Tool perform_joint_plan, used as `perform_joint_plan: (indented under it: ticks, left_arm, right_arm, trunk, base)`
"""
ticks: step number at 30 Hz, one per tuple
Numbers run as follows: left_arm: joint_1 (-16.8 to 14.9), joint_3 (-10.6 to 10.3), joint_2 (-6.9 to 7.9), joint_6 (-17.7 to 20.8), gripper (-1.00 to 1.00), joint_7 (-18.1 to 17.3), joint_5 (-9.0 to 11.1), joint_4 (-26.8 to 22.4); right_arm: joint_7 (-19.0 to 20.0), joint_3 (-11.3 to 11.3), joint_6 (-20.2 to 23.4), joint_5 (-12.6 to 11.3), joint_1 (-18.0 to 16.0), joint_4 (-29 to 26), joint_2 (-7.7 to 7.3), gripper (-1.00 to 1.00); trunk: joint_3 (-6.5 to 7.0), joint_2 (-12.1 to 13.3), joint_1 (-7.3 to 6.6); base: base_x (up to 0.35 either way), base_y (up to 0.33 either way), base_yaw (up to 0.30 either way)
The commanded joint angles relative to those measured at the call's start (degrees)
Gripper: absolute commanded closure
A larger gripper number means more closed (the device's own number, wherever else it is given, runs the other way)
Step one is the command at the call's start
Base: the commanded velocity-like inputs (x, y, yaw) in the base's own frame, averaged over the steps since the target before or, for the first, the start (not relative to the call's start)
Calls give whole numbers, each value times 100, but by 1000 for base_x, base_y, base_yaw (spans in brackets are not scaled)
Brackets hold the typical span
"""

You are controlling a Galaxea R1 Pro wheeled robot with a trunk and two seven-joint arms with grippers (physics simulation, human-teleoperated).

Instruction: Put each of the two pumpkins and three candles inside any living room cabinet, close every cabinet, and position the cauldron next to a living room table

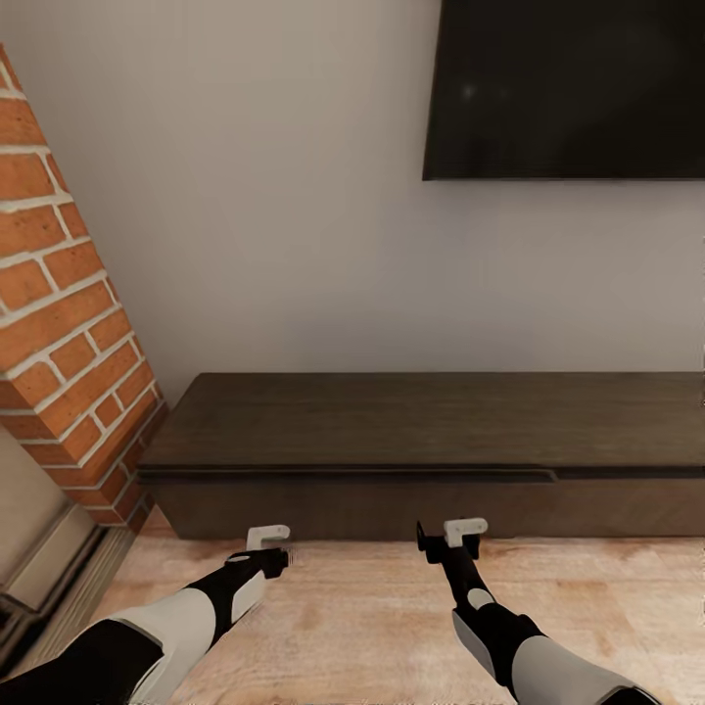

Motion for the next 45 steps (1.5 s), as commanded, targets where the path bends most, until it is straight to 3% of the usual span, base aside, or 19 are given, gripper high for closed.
perform_joint_plan:
  ticks: [1, 10, 21, 26, 31, 34, 39, 45]
  left_arm:
    - [-1, -35, 21, 30, -100, 24, 48, -5]
    - [-1, 31, 190, 86, -100, 24, 61, 0]
    - [-1, 125, 192, 89, -100, 16, 62, 16]
    - [-1, 141, 176, 85, -100, 9, 89, 269]
    - [111, 180, 203, 84, -100, 10, 478, 331]
    - [269, 189, 277, 79, -100, 23, 926, 341]
    - [329, 191, 418, 79, -100, 18, 1076, 343]
    - [346, 196, 456, 79, -100, -9, 1110, 346]
  right_arm:
    - [-30, 45, 8, -44, -4, 9, -1, -100]
    - [-41, 40, 383, -38, -4, 85, 3, -100]
    - [-97, 56, 415, -53, 28, 103, 1, -100]
    - [-101, 51, 420, -63, 55, 107, -20, -100]
    - [-101, 52, 468, -63, 57, 113, -31, -100]
    - [-96, 48, 687, -65, 62, 113, -33, -100]
    - [-93, 47, 794, -71, 180, 108, -34, -100]
    - [-95, 47, 818, -72, 241, 106, -34, -100]
  trunk:
    - [14, 40, -25]
    - [175, 401, -222]
    - [373, 842, -464]
    - [373, 842, -464]
    - [373, 842, -464]
    - [373, 842, -464]
    - [373, 842, -464]
    - [373, 842, -464]
  base:
    - [-130, 0, 0]
    - [-247, 0, 0]
    - [-80, 0, -1]
    - [-2, 0, -183]
    - [0, 0, -286]
    - [0, 0, -200]
    - [0, 0, -50]
    - [0, 0, -33]
